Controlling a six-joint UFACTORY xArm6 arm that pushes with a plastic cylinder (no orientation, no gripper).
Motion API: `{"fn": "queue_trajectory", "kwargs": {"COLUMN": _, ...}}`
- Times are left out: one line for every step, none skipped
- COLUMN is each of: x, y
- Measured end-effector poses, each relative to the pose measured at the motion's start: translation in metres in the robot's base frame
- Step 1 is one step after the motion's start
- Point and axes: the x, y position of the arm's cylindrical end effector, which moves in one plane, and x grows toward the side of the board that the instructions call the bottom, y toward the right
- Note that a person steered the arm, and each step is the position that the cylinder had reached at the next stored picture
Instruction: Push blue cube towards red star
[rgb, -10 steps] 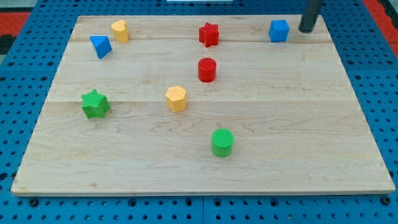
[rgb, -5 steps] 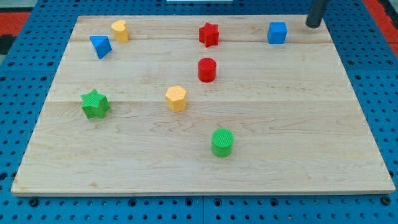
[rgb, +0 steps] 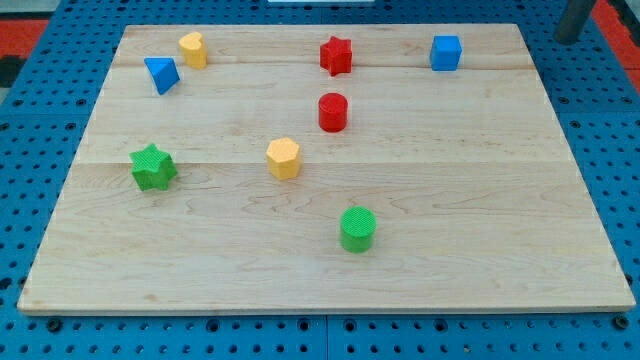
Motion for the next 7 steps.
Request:
{"fn": "queue_trajectory", "kwargs": {"x": 0.003, "y": 0.000}}
{"fn": "queue_trajectory", "kwargs": {"x": 0.007, "y": 0.000}}
{"fn": "queue_trajectory", "kwargs": {"x": 0.010, "y": 0.000}}
{"fn": "queue_trajectory", "kwargs": {"x": 0.013, "y": 0.000}}
{"fn": "queue_trajectory", "kwargs": {"x": 0.016, "y": 0.000}}
{"fn": "queue_trajectory", "kwargs": {"x": 0.018, "y": 0.000}}
{"fn": "queue_trajectory", "kwargs": {"x": 0.017, "y": 0.000}}
